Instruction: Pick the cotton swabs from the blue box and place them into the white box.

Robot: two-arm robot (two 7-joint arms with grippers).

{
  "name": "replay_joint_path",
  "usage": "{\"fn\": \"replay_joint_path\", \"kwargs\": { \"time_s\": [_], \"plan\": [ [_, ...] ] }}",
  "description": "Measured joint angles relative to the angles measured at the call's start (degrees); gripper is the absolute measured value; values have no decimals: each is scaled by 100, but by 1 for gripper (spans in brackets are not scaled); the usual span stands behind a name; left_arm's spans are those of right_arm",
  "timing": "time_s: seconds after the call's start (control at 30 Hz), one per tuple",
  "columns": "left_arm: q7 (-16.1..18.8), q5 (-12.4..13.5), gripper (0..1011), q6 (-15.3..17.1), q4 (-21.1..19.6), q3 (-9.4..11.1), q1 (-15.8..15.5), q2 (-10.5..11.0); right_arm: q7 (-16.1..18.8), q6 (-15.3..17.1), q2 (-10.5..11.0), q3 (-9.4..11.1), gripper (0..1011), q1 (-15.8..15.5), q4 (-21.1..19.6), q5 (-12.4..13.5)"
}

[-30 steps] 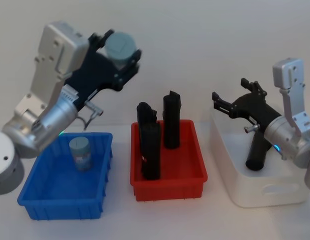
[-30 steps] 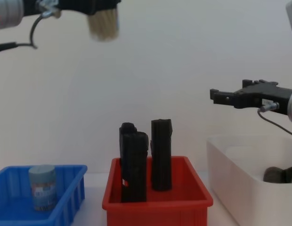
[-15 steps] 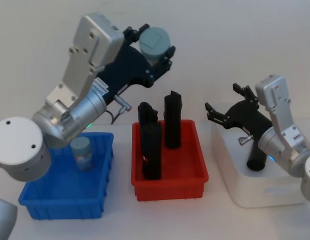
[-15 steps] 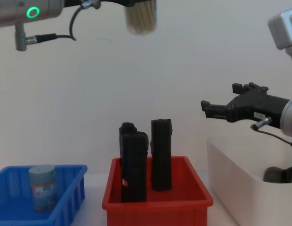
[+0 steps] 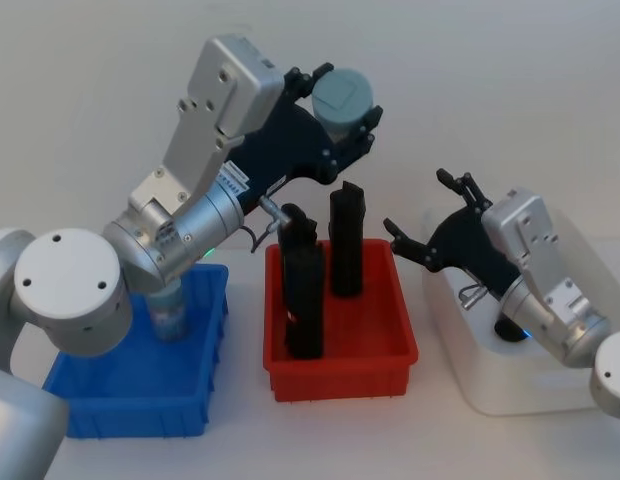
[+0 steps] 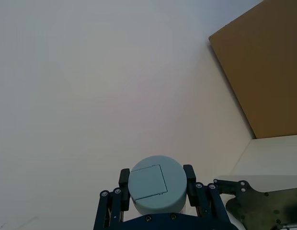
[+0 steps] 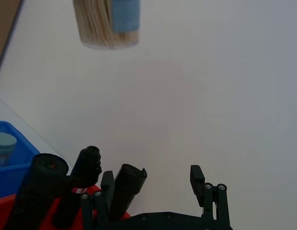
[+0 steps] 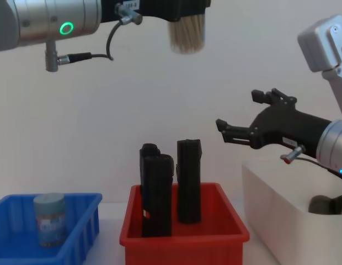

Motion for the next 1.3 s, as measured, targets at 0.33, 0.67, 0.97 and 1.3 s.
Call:
{"fn": "replay_joint_path", "kwargs": {
  "time_s": [0.33, 0.67, 0.97, 1.3],
  "plan": [
    [-54, -60, 671, 2, 80, 41, -4, -42, 6, -287, -4, -87, 1001, -106, -227, -53],
    [-36, -150, 671, 45, 65, 58, 74, -19, 78, -218, -4, -118, 1002, -190, -506, 227],
    [-3, -255, 672, 56, 43, 74, 133, -10, 288, 43, -2, -119, 1002, -236, -783, 691],
    [-24, -301, 671, -2, 148, 109, 98, -82, 616, 353, -10, -169, 1002, -264, -1038, 959]
  ]
}}
